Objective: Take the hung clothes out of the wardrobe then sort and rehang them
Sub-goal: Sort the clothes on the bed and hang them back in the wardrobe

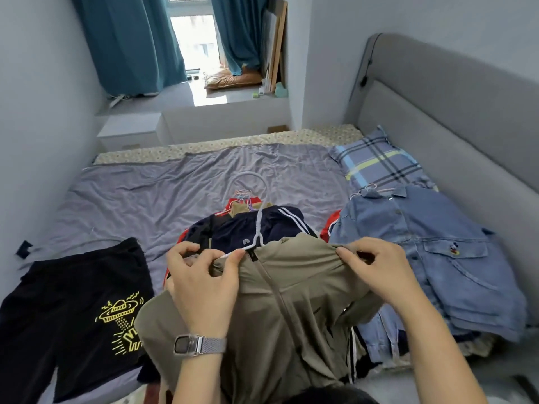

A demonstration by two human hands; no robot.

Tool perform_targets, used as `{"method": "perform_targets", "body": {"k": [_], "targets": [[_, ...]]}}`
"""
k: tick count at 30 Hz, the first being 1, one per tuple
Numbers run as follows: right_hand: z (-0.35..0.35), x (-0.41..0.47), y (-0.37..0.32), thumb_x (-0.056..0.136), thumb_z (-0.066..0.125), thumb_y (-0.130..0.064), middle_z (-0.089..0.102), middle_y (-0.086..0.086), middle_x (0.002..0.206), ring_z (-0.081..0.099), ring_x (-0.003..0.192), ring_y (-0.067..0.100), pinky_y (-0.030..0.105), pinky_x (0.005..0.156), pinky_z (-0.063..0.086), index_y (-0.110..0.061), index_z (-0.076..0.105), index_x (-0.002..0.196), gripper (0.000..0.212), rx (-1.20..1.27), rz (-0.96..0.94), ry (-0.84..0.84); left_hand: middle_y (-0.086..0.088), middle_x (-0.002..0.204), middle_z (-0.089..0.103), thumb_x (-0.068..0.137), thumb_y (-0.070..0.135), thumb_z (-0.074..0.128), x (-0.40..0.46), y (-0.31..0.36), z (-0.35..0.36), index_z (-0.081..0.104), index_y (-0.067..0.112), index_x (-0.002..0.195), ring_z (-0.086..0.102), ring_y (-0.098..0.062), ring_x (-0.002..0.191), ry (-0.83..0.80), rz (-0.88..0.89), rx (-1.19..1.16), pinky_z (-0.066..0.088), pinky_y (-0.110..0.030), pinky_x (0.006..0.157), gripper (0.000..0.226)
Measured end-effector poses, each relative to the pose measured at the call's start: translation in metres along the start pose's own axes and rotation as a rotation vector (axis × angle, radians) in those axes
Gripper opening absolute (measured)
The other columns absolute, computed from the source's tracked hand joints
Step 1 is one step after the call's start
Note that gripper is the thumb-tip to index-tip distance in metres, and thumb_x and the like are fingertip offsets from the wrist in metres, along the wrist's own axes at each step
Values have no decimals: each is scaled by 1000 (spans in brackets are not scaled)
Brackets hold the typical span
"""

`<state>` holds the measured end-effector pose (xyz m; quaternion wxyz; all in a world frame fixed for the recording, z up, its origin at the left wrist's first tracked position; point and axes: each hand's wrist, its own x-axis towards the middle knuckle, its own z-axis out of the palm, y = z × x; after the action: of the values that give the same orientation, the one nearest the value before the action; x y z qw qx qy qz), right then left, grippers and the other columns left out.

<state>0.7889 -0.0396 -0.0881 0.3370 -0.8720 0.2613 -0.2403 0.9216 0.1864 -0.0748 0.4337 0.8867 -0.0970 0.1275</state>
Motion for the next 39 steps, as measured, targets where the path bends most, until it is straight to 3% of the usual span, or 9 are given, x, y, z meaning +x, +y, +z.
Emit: {"method": "perform_targets", "body": {"k": [4, 9, 11, 14, 21, 24, 29, 33, 39], "targets": [[-25, -10, -4, 74, 79, -19, 65, -16, 73, 59, 75, 3, 10, 66, 39, -35, 61, 70, 24, -66, 23, -203, 9, 104, 40, 65, 54, 60, -1, 9, 4, 65, 23, 69, 48, -14, 101, -83, -11, -22, 31, -38, 92, 31], [-39, -23, -2, 75, 54, -66, 65, -18, 91, 55, 94, 5, 33, 93, 40, -51, 63, 102, 32, -192, 60, -122, 8, 96, 44, 63, 62, 54, -9, 31, 17, 58, 29, 67, 39, -3, 89, -166, 36, -100, 36, -38, 93, 34], [-46, -26, 5, 77, 38, -71, 67, -13, 83, 56, 91, 6, 38, 95, 39, -50, 68, 93, 40, -230, 46, -100, 9, 96, 44, 70, 55, 65, -16, 42, 22, 59, 28, 66, 41, -5, 91, -205, 44, -92, 34, -37, 92, 28], [-62, -31, 27, 84, 52, -55, 66, -11, 78, 54, 88, 9, 36, 93, 37, -45, 65, 74, 19, -213, 47, -65, 10, 95, 47, 74, 40, 73, -31, 63, 32, 57, 30, 62, 42, -3, 91, -240, 54, -71, 30, -34, 90, 22], [-125, -53, 97, 76, 48, -64, 54, -17, 65, 42, 75, -6, 29, 77, 25, -43, 57, 70, 23, -218, 77, 62, 11, 94, 49, 74, 43, 71, -87, 124, 81, 61, 27, 63, 41, -1, 91, -345, 108, -78, 21, -28, 86, 21], [-172, -69, 133, 85, 62, -45, 53, -17, 69, 41, 76, 1, 31, 80, 28, -39, 58, 74, 14, -249, 140, 40, 12, 92, 49, 72, 46, 70, -122, 162, 110, 60, 27, 61, 43, -1, 88, -403, 138, -83, 20, -27, 85, 24], [-246, -80, 178, 79, 64, -48, 58, -15, 72, 47, 83, 9, 33, 83, 31, -36, 51, 62, 25, -332, 211, 79, 14, 89, 48, 72, 46, 71, -174, 223, 155, 56, 30, 61, 44, -3, 87, -445, 196, -135, 28, -31, 84, 24], [-277, -71, 192, 65, 41, -64, 55, -17, 63, 43, 77, 6, 28, 74, 18, -34, 52, 59, 33, -416, 176, 283, 12, 89, 51, 72, 52, 71, -193, 251, 175, 55, 35, 59, 49, -1, 83, -445, 190, -229, 41, -40, 91, 27], [-297, -23, 204, 64, 47, -59, 44, -25, 56, 41, 77, 9, 26, 74, 16, -36, 51, 58, 24, -368, 49, 374, 12, 100, 59, 84, 26, 64, -173, 250, 185, 65, 31, 96, 53, 2, 97, -548, 296, -306, 39, -8, 82, 12]]}}
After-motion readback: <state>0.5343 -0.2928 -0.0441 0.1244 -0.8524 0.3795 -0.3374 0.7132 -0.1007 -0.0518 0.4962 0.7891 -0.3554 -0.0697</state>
